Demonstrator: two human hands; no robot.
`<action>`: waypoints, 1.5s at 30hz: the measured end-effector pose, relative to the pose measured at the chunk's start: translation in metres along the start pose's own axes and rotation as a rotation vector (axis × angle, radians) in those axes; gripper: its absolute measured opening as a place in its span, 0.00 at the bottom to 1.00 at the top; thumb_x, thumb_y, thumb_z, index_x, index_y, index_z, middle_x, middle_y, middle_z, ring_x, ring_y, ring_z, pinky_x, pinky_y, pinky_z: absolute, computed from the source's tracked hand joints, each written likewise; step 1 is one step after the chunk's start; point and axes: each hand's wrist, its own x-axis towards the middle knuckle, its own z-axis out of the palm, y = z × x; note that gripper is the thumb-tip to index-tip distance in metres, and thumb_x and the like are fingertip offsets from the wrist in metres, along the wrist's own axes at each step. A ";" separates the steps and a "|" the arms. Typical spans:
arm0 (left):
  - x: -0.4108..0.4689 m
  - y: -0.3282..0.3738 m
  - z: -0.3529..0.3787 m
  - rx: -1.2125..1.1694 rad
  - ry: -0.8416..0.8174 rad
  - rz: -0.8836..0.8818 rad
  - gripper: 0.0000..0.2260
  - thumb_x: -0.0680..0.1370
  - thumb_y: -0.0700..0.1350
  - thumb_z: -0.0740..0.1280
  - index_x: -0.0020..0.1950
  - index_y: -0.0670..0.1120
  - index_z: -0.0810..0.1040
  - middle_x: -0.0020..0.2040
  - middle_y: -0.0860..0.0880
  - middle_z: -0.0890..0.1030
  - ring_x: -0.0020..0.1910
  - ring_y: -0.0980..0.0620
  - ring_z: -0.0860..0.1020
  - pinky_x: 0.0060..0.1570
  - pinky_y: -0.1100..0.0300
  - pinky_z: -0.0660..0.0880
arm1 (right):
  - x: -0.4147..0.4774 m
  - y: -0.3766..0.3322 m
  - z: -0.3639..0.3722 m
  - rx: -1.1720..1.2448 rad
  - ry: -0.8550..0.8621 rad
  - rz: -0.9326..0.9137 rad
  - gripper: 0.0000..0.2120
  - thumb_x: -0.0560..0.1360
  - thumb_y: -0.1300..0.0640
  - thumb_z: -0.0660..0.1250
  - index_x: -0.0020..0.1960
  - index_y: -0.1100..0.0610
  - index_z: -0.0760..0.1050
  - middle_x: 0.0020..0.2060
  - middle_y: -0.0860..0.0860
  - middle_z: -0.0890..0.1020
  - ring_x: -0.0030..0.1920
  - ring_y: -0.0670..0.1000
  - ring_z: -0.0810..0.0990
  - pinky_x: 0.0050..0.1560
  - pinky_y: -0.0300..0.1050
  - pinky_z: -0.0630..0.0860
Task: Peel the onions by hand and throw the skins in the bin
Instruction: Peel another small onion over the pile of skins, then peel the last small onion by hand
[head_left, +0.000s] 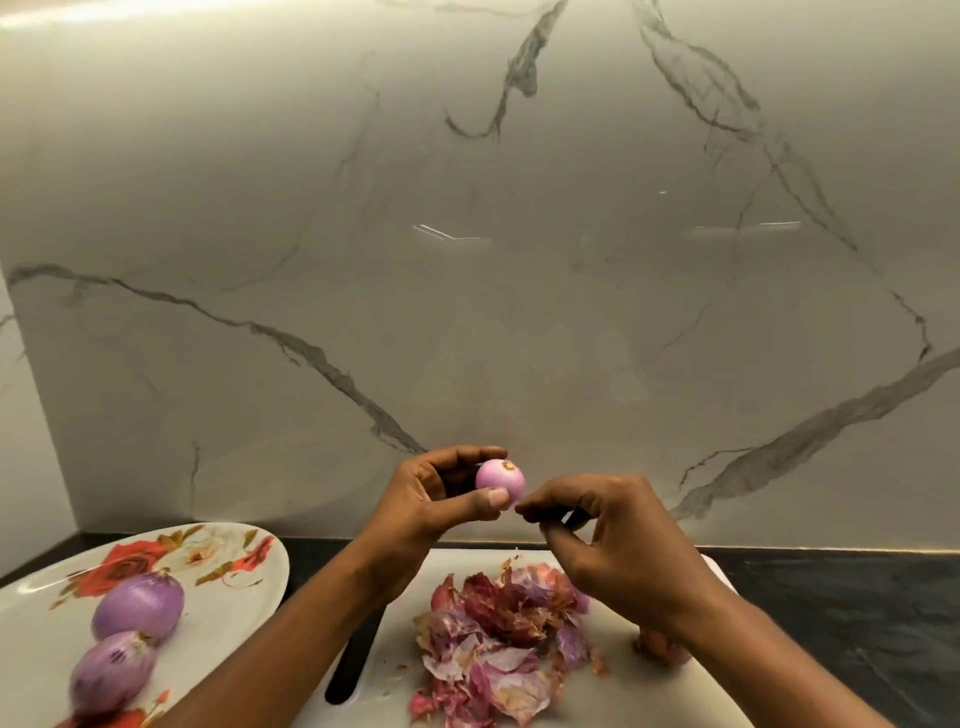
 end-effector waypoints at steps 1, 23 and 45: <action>-0.003 0.006 -0.001 -0.004 0.018 0.001 0.21 0.73 0.42 0.80 0.66 0.45 0.82 0.60 0.43 0.86 0.61 0.40 0.84 0.62 0.46 0.81 | 0.000 0.000 0.001 -0.021 -0.002 -0.009 0.15 0.78 0.61 0.73 0.58 0.44 0.87 0.49 0.36 0.87 0.50 0.38 0.84 0.50 0.37 0.83; -0.187 0.086 -0.162 0.635 0.604 -0.090 0.14 0.73 0.49 0.81 0.57 0.54 0.86 0.51 0.59 0.87 0.48 0.56 0.86 0.43 0.63 0.82 | -0.012 -0.032 0.000 -0.150 -0.134 -0.049 0.16 0.70 0.52 0.79 0.51 0.34 0.81 0.38 0.28 0.82 0.32 0.37 0.80 0.34 0.42 0.79; -0.208 0.081 -0.192 0.983 0.742 -0.062 0.08 0.81 0.50 0.72 0.59 0.53 0.84 0.52 0.60 0.84 0.50 0.65 0.80 0.45 0.72 0.72 | -0.019 -0.040 0.000 -0.116 -0.079 -0.147 0.10 0.76 0.53 0.75 0.51 0.37 0.84 0.43 0.32 0.84 0.34 0.41 0.82 0.29 0.39 0.77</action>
